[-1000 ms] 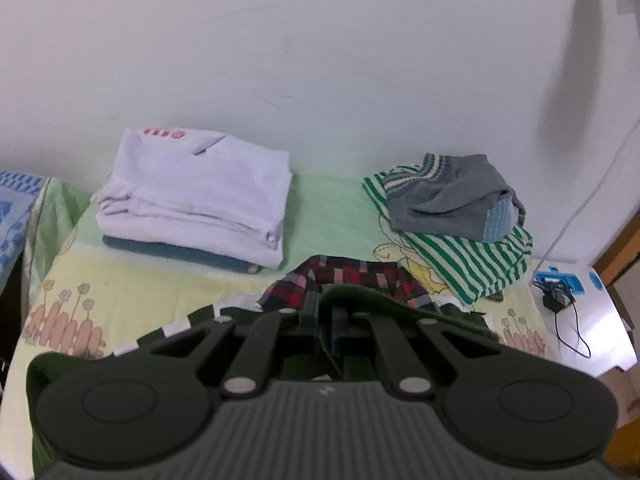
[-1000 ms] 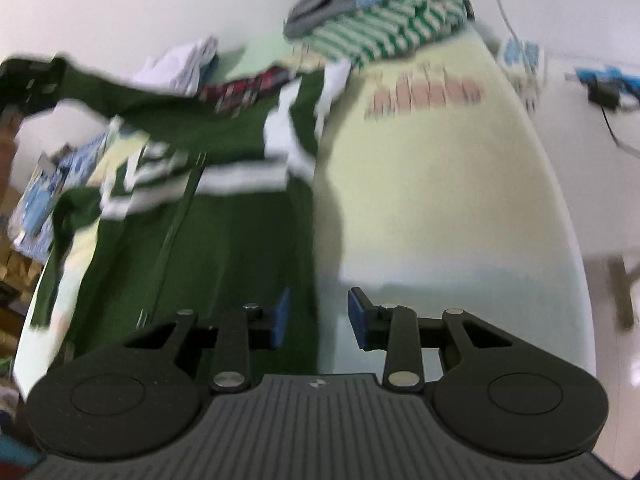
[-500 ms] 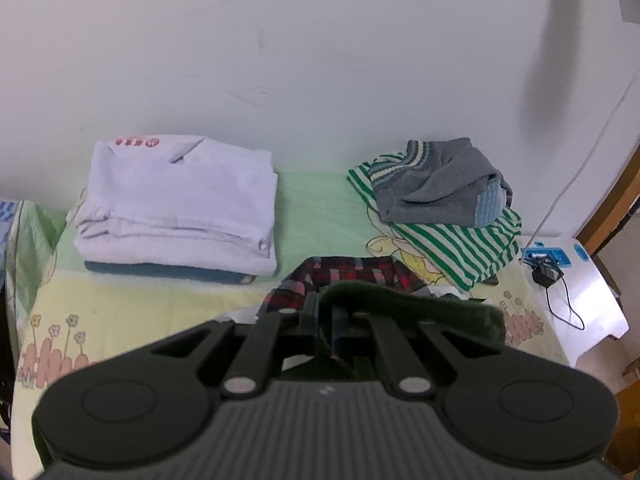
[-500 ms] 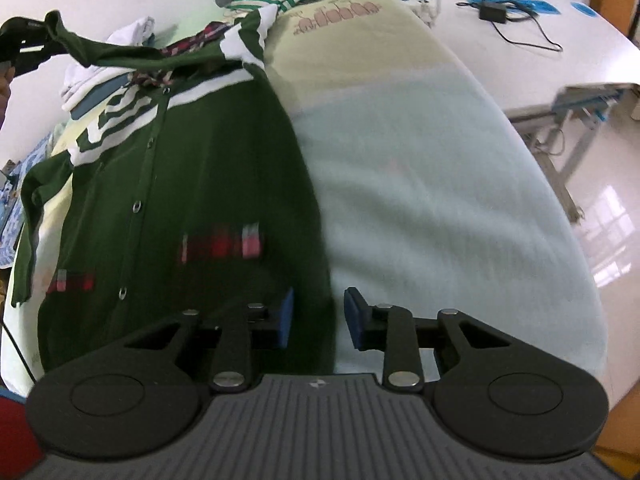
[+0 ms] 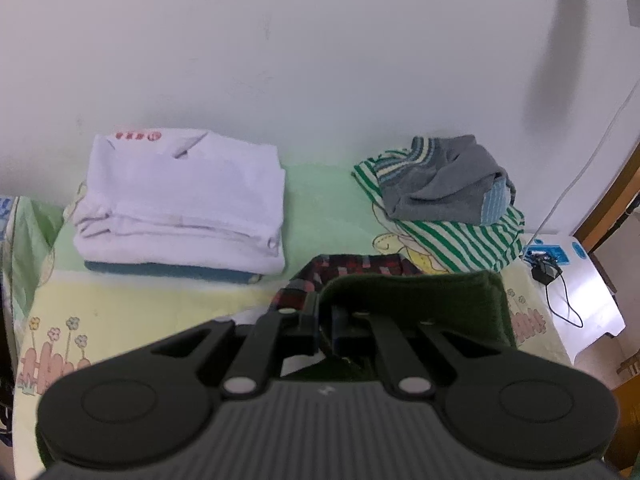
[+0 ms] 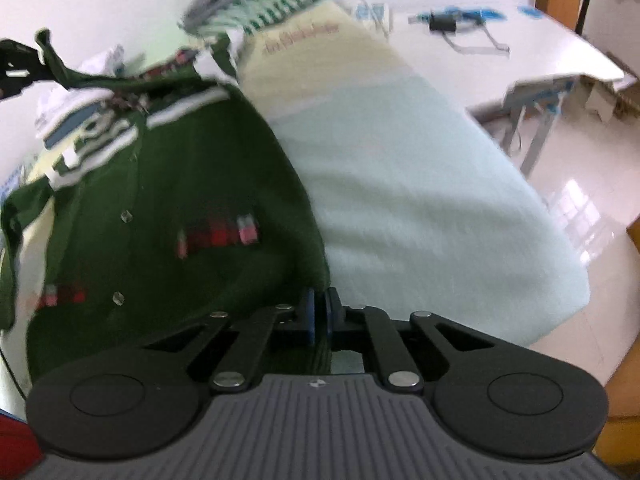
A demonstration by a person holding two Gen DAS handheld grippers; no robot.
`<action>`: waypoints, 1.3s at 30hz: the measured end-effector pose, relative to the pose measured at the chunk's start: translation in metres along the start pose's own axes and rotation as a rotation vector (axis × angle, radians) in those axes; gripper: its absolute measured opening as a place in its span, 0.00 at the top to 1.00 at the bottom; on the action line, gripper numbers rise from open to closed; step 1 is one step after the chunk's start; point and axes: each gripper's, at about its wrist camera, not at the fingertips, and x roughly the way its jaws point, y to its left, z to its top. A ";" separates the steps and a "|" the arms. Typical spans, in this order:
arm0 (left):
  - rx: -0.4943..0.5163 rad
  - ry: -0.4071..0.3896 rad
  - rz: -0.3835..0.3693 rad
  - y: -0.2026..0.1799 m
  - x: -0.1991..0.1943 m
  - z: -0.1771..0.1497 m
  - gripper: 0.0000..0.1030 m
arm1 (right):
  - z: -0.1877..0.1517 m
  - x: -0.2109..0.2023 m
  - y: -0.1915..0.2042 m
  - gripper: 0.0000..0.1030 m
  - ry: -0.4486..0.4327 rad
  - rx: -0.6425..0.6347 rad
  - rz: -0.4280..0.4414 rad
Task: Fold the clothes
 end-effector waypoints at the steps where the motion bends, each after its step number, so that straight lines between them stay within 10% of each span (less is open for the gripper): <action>1: -0.007 -0.008 -0.004 0.002 -0.004 0.001 0.97 | 0.001 -0.005 0.004 0.95 -0.013 -0.017 0.005; 23: -0.036 -0.070 0.134 0.060 -0.028 0.013 0.97 | -0.040 0.004 0.088 0.95 0.044 -0.488 0.079; 32: -0.007 -0.055 0.153 0.062 -0.021 0.013 0.97 | -0.025 -0.014 0.080 0.84 0.040 -0.383 0.206; 39: -0.002 -0.043 0.159 0.062 -0.015 0.010 0.97 | -0.011 -0.004 0.085 0.68 -0.058 -0.393 0.098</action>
